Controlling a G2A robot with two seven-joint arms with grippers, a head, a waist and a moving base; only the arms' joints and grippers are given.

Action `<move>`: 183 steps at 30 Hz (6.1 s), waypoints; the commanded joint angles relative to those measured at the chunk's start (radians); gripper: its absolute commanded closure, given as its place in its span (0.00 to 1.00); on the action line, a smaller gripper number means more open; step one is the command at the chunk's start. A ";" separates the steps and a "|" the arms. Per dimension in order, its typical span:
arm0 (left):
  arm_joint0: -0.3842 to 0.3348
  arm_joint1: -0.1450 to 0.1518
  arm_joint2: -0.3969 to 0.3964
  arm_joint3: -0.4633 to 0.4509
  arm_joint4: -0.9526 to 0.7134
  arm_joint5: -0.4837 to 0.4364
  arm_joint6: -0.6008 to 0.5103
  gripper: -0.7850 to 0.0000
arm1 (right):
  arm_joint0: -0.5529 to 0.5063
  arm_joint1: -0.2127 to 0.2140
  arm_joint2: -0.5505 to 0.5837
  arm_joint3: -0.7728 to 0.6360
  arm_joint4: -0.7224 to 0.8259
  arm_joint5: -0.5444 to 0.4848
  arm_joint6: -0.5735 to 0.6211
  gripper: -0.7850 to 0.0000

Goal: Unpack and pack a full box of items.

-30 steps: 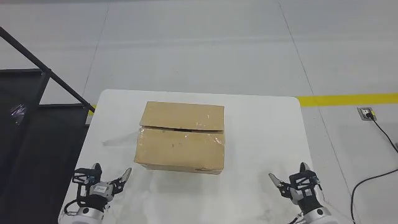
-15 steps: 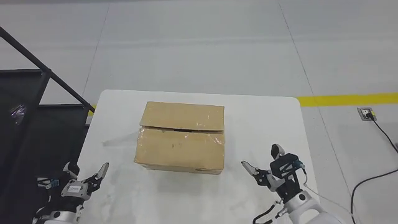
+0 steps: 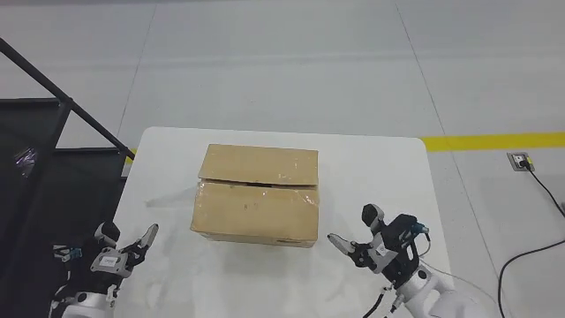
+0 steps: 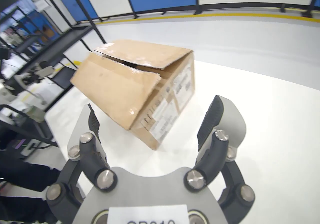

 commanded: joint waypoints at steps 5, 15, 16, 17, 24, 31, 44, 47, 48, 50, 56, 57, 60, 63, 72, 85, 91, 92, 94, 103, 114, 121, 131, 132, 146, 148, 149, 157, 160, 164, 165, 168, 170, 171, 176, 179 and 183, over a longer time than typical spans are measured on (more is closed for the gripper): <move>-0.073 0.001 -0.006 0.036 -0.117 -0.076 -0.021 0.00 | 0.140 -0.004 -0.031 0.116 0.344 -0.126 0.104 0.00; -0.120 0.006 -0.016 0.075 -0.301 -0.167 -0.154 0.00 | 0.285 -0.007 -0.089 0.268 0.672 -0.219 0.275 0.00; -0.120 0.006 -0.016 0.075 -0.301 -0.167 -0.154 0.00 | 0.285 -0.007 -0.089 0.268 0.672 -0.219 0.275 0.00; -0.120 0.006 -0.016 0.075 -0.301 -0.167 -0.154 0.00 | 0.285 -0.007 -0.089 0.268 0.672 -0.219 0.275 0.00; -0.157 0.006 0.002 0.099 -0.360 -0.157 -0.215 0.00 | 0.302 -0.011 -0.107 0.278 0.653 -0.154 0.266 0.00; -0.264 0.007 0.052 0.166 -0.428 -0.164 -0.285 0.00 | 0.411 -0.020 -0.141 0.440 0.725 -0.093 0.326 0.00; -0.300 0.008 0.065 0.198 -0.459 -0.167 -0.310 0.00 | 0.568 -0.030 -0.211 0.668 1.011 -0.233 0.576 0.00; -0.296 0.007 0.071 0.190 -0.464 -0.165 -0.306 0.00 | 0.600 -0.036 -0.232 0.710 1.034 -0.238 0.584 0.00; -0.294 0.007 0.073 0.188 -0.465 -0.167 -0.307 0.00 | 0.609 -0.038 -0.238 0.723 1.051 -0.244 0.593 0.00; -0.292 0.007 0.079 0.184 -0.462 -0.160 -0.304 0.00 | 0.626 -0.041 -0.247 0.747 1.091 -0.259 0.621 0.00; -0.289 0.005 0.094 0.186 -0.455 -0.137 -0.293 0.00 | 0.654 -0.043 -0.265 0.788 1.242 -0.318 0.762 0.00; -0.290 0.005 0.096 0.187 -0.455 -0.133 -0.292 0.00 | 0.655 -0.042 -0.265 0.789 1.276 -0.332 0.795 0.00; -0.294 0.004 0.105 0.192 -0.454 -0.123 -0.289 0.00 | 0.654 -0.037 -0.261 0.788 1.359 -0.353 0.879 0.00; -0.295 0.003 0.115 0.189 -0.460 -0.114 -0.285 0.00 | 0.639 -0.028 -0.266 0.732 1.395 -0.329 0.902 0.00; -0.284 0.005 0.116 0.159 -0.451 -0.181 -0.279 0.00 | 0.565 0.033 -0.284 0.515 1.363 -0.275 0.957 0.00; -0.195 0.035 0.034 0.138 -0.353 -0.450 -0.418 0.00 | 0.589 0.119 -0.461 0.453 1.128 -0.269 0.963 0.00; -0.173 0.055 0.020 0.152 -0.299 -0.554 -0.555 0.00 | 0.629 0.135 -0.514 0.479 1.184 -0.309 0.922 0.00; -0.175 0.057 0.024 0.154 -0.289 -0.562 -0.570 0.00 | 0.635 0.137 -0.519 0.483 1.203 -0.316 0.916 0.00; -0.176 0.061 0.031 0.158 -0.262 -0.573 -0.587 0.00 | 0.648 0.138 -0.526 0.489 1.249 -0.327 0.904 0.00; -0.195 0.070 0.072 0.174 -0.176 -0.561 -0.603 0.00 | 0.678 0.127 -0.514 0.538 1.527 -0.287 0.844 0.00; -0.195 0.070 0.072 0.174 -0.176 -0.561 -0.603 0.00 | 0.670 0.123 -0.511 0.516 1.499 -0.273 0.770 0.00; -0.177 0.070 0.090 0.143 -0.098 -0.491 -0.542 0.00 | 0.727 0.077 -0.573 0.584 1.421 -0.063 0.534 0.00; -0.165 0.070 0.124 0.149 -0.042 -0.443 -0.476 0.00 | 0.825 0.018 -0.620 0.767 1.512 0.049 0.546 0.00; -0.165 0.071 0.127 0.148 -0.040 -0.441 -0.476 0.00 | 0.831 0.012 -0.623 0.777 1.510 0.048 0.540 0.00; -0.162 0.076 0.155 0.155 -0.037 -0.429 -0.458 0.00 | 0.923 -0.040 -0.628 0.818 1.294 0.070 0.311 0.00; -0.162 0.077 0.159 0.152 -0.036 -0.430 -0.457 0.00 | 0.944 -0.050 -0.638 0.820 1.233 0.094 0.263 0.00; -0.161 0.078 0.161 0.151 -0.037 -0.431 -0.457 0.00 | 0.956 -0.055 -0.639 0.835 1.210 0.112 0.229 0.00; -0.163 0.080 0.185 0.135 -0.041 -0.430 -0.456 0.00 | 1.046 -0.112 -0.673 0.969 1.139 0.073 0.126 0.00; -0.167 0.081 0.195 0.134 -0.039 -0.428 -0.457 0.00 | 1.075 -0.135 -0.685 1.025 1.106 0.045 0.071 0.00; -0.171 0.082 0.209 0.131 -0.029 -0.421 -0.459 0.00 | 1.110 -0.167 -0.705 1.109 1.056 0.009 -0.003 0.00; -0.171 0.082 0.212 0.131 -0.028 -0.419 -0.458 0.00 | 1.117 -0.175 -0.711 1.130 1.043 -0.001 -0.020 0.00; -0.173 0.083 0.216 0.133 -0.030 -0.418 -0.456 0.00 | 1.134 -0.200 -0.725 1.191 1.027 -0.038 -0.046 0.00; -0.175 0.084 0.218 0.134 -0.033 -0.416 -0.457 0.00 | 1.144 -0.217 -0.732 1.234 1.023 -0.059 -0.059 0.00; -0.176 0.084 0.220 0.135 -0.035 -0.414 -0.458 0.00 | 1.146 -0.225 -0.733 1.256 1.042 -0.058 -0.048 0.00; -0.193 0.086 0.232 0.138 -0.044 -0.410 -0.478 0.00 | 1.146 -0.225 -0.733 1.256 1.042 -0.058 -0.048 0.00; -0.204 0.087 0.240 0.139 -0.047 -0.407 -0.483 0.00 | 1.146 -0.225 -0.733 1.256 1.042 -0.058 -0.048 0.00; -0.216 0.088 0.249 0.144 -0.053 -0.406 -0.489 0.00 | 1.146 -0.225 -0.733 1.256 1.042 -0.058 -0.048 0.00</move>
